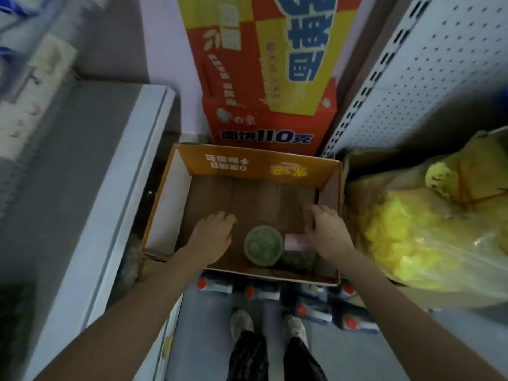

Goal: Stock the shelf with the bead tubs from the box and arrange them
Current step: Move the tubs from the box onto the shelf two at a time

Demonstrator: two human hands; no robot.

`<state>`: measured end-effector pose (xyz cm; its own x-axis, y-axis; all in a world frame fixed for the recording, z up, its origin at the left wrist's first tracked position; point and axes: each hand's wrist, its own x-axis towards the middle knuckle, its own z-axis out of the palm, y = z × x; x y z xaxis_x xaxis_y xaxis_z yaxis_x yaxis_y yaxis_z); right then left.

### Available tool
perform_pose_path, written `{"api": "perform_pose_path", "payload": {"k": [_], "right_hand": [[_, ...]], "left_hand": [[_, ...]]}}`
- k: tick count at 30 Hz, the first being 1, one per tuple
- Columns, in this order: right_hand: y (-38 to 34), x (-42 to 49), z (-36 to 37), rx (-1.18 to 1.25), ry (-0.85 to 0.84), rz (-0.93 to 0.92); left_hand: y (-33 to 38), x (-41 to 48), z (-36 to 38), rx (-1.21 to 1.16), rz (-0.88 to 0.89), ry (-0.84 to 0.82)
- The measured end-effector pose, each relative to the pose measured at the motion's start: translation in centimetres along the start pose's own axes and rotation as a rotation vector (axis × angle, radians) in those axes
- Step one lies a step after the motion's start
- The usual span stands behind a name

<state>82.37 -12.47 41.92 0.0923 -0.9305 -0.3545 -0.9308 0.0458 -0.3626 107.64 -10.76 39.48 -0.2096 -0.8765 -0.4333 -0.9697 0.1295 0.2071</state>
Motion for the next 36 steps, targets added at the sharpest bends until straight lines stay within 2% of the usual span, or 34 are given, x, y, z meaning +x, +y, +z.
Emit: {"api": "perform_pose_path", "payload": {"k": [4,10,15,19,24,28,33,36], "right_hand": [[0.9,0.4,3.7,0.018,-0.097,0.064],[2.3,1.3,7.3,0.019,-0.156,0.133],[2.7,2.7,8.7,0.0,-0.238,0.164],[3.3,3.2,9.8,0.023,-0.224,0.164],[4.1,3.2,10.9,0.06,-0.19,0.181],[4.6,3.2,11.2,0.082,-0.178,0.176],[5.0,3.3,11.7,0.098,-0.168,0.179],[5.0,3.4,11.8,0.12,-0.165,0.176]], "left_hand": [[-1.0,2.4,3.2,-0.045,0.046,-0.1],[-1.5,5.6,6.4,-0.159,0.106,-0.262],[-2.1,7.9,9.2,-0.197,0.148,-0.3],[-2.6,9.5,11.6,-0.199,0.221,-0.358],[-2.8,11.4,13.1,-0.412,0.288,-0.451],[-2.8,11.9,13.4,-0.378,0.404,-0.51],[-2.6,12.2,13.5,-0.24,0.476,-0.48],[-2.4,11.9,13.7,-0.233,0.5,-0.435]]}}
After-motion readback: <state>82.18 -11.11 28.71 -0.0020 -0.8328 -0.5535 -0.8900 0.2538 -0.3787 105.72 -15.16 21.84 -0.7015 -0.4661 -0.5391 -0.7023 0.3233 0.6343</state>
